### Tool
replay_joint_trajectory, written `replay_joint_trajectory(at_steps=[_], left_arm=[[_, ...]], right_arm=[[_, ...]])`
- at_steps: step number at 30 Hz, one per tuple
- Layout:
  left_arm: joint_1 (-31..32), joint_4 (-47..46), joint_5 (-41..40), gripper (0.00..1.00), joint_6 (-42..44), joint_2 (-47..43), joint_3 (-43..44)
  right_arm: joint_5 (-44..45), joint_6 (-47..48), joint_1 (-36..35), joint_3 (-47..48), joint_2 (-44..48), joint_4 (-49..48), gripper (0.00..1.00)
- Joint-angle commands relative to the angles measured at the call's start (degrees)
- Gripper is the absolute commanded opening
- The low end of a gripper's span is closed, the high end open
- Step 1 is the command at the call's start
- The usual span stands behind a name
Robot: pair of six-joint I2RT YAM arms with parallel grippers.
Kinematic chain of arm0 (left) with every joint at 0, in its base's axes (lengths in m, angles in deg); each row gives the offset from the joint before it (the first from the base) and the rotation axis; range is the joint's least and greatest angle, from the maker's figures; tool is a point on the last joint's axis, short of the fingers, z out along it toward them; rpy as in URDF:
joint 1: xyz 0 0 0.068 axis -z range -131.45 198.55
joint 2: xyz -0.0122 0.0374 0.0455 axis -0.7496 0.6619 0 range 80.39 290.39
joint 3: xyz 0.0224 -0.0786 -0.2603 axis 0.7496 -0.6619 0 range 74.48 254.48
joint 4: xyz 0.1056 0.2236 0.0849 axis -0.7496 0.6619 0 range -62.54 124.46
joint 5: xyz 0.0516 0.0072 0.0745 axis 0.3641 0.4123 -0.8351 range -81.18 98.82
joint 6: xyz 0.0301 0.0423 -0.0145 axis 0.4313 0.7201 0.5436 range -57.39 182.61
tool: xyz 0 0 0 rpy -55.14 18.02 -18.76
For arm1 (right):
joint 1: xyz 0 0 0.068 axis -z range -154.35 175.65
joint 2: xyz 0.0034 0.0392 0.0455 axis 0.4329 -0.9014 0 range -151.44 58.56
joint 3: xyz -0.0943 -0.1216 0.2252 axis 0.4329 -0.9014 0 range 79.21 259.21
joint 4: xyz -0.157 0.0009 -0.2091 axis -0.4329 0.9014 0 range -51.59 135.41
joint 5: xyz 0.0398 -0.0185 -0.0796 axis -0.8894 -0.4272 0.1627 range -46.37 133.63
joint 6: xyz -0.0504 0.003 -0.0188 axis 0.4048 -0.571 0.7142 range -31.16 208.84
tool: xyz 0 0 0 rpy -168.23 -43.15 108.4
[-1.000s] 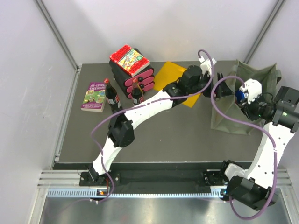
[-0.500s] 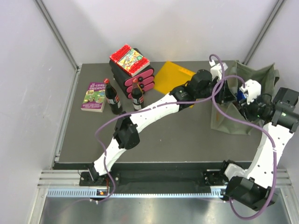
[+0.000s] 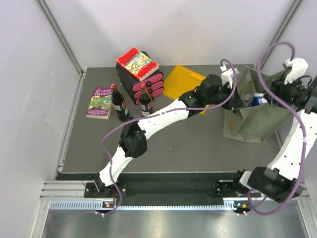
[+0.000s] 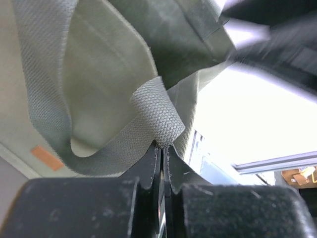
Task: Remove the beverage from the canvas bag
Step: Take out the drink from the canvas bag.
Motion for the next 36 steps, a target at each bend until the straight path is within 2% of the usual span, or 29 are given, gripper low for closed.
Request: replay_joint_trajectory(at_steps=[1,2,6,11,14,19,23,28,36], left_arm=[[0.56,2.78,1.33,0.0,2.51,-1.16,-2.52],[0.47,2.43,1.94,0.0,2.6,-1.16,-2.61],[0.47,1.37,2.91,0.0,2.6,-1.15,-3.58],[0.3,0.84,3.88,0.0,3.56,-1.42,-4.28],[0.3,1.28,3.8,0.0,4.88,-1.94,-4.28],[0.3,2.69,2.22,0.0,6.73,-2.91,-4.46],[0.3,2.86,0.2,0.0,7.52,-3.79,-4.46],[0.3,2.86,-2.62,0.0,8.66,-4.93,-4.46],[0.38,2.86,-3.59,0.0,9.28,-5.55,-4.28]], right_arm=[[-3.18,-12.07,0.74,9.1,-5.99,-1.3,0.56],[-3.18,-13.04,0.74,10.5,-7.31,-0.61,0.61],[-1.78,-12.96,0.65,15.61,-12.94,3.09,0.64],[1.04,-6.74,-0.75,11.06,-13.65,5.11,0.64],[3.06,-5.23,-0.76,7.28,-12.69,3.02,0.67],[6.84,-1.63,-2.94,5.51,-12.25,1.69,0.87],[10.7,-0.48,-5.15,5.07,-13.12,0.81,0.95],[13.17,-0.65,-7.25,4.46,-14.44,-0.16,1.0],[20.55,-1.36,-11.74,1.11,-15.15,-5.86,1.0]])
